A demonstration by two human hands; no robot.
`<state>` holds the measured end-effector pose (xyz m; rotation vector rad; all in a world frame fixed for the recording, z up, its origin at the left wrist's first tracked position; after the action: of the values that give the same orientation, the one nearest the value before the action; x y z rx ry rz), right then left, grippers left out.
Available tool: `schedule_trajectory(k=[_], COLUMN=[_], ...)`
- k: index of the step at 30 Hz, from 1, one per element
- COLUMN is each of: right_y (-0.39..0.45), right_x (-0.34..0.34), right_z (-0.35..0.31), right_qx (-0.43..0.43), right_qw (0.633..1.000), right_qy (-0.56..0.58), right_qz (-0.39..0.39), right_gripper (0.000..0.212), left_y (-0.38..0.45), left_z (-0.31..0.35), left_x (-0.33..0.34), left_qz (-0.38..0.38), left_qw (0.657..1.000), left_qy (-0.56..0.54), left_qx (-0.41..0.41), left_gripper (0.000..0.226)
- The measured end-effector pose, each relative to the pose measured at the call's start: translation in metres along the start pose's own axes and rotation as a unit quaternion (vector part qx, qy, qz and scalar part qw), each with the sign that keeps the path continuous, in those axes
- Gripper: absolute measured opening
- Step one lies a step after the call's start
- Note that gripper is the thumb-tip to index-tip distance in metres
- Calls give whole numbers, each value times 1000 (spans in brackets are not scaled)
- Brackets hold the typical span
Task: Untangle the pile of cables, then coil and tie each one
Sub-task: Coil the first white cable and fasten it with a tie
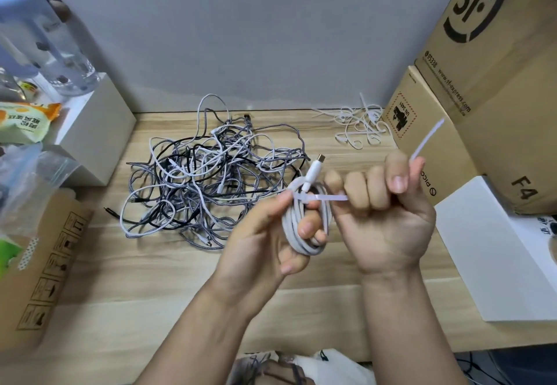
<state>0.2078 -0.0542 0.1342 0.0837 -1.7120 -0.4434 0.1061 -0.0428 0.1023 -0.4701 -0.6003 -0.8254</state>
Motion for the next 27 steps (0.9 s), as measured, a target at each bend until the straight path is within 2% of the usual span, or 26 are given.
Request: schedule_trajectory(k=[4,9,14,16,18,23,27], right_y=[-6,-2,1,1,0,-1,-2], right_x=[-10,-3,5,11,16,21,24], right_z=[-11,-18,-21,-17,-14,-6,-3], right_qx=[50,101,112,127,139,162,176], right_qw=[972,925,852,827,810,777,746], right_qy=[-226,-362,-506,-544,-568,-608,-642], right_qz=[37,62,81,66,52,19,-21], right_gripper=[24,23,19,17,24,28,25], left_y=[-6,-9,-12,-14,-16,-19,-19], left_z=[11,11,19,22,25,27,29], left_x=[-18,-19,-14,-14,-13,-4,-7], left_qz=[12,39,35,35,24,-1,7], left_qw=[997,979,947,928,913,896,867], left_qy=[76,200,315,364,399,433,487], left_qx=[11,17,55,67,83,99,100], left_gripper=[23,21,18,21,27,12,20])
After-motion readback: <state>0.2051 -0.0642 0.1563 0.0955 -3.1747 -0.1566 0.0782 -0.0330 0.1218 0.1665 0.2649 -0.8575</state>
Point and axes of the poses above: each hand's wrist, its own y-axis towards the middle knuckle, its own x-axis out of the palm, z = x × y, the point moved 6 cm from there along y, towards the middle knuckle, and after that the axes turned 13 degrees about y, right-handed, at the moved point
